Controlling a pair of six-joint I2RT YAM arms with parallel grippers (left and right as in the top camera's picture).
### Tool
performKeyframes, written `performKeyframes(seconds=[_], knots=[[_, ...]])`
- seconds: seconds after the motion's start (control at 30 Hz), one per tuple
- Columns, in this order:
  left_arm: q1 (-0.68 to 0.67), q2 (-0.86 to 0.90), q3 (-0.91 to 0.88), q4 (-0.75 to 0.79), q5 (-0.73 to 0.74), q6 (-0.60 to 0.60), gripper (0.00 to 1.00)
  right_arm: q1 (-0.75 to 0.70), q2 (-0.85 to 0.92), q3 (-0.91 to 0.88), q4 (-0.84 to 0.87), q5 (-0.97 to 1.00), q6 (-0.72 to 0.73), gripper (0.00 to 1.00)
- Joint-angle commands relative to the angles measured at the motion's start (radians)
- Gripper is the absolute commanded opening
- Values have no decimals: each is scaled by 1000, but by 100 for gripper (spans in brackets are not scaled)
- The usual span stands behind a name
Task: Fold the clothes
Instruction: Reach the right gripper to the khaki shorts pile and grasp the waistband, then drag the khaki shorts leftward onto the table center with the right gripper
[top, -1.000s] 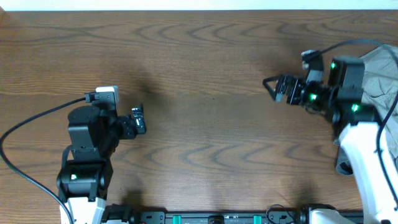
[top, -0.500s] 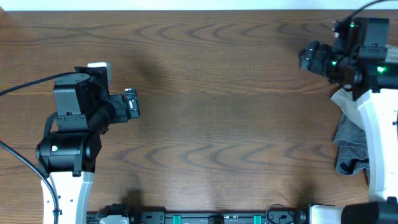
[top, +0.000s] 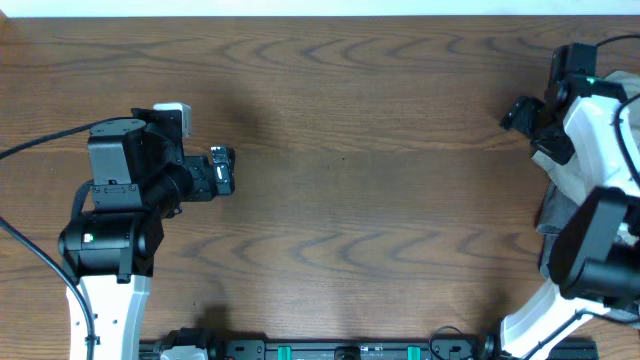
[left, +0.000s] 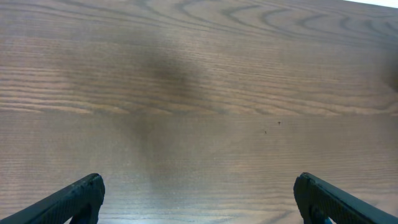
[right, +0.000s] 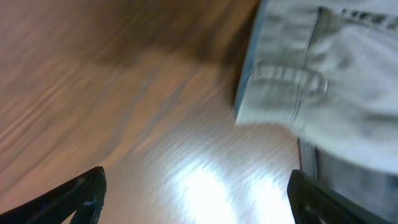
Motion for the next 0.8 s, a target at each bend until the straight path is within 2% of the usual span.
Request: performKeyframes(seconds=[0.0,0.13,0.23,0.3,0.37,0.4,0.43,0.47,0.6,0.77], knots=[[2,2,22,-1,16,13,98,-40,45,12,41,104,35,89],[2,2,22,0,16,13,98,-73,94,12,66,127,38,84],[2,2,22,0,16,13,98,-90,134,12,48,100,79,76],[2,3,22,0,16,13,98,-94,156,11,43,66,81,60],[2,5,22,0,15,13,98,-94,166,11,46,62,81,31],[2,6,22,0,15,13,98,-94,166,12,56,62,77,21],[2,6,22,0,15,13,98,-94,161,14,60,61,63,7],[2,6,22,0,15,13,98,-94,153,20,59,61,60,1],[2,6,22,4,15,13,98,-84,70,66,69,-69,-29,1],[2,6,22,23,15,14,98,-20,-136,131,133,-344,-179,1]])
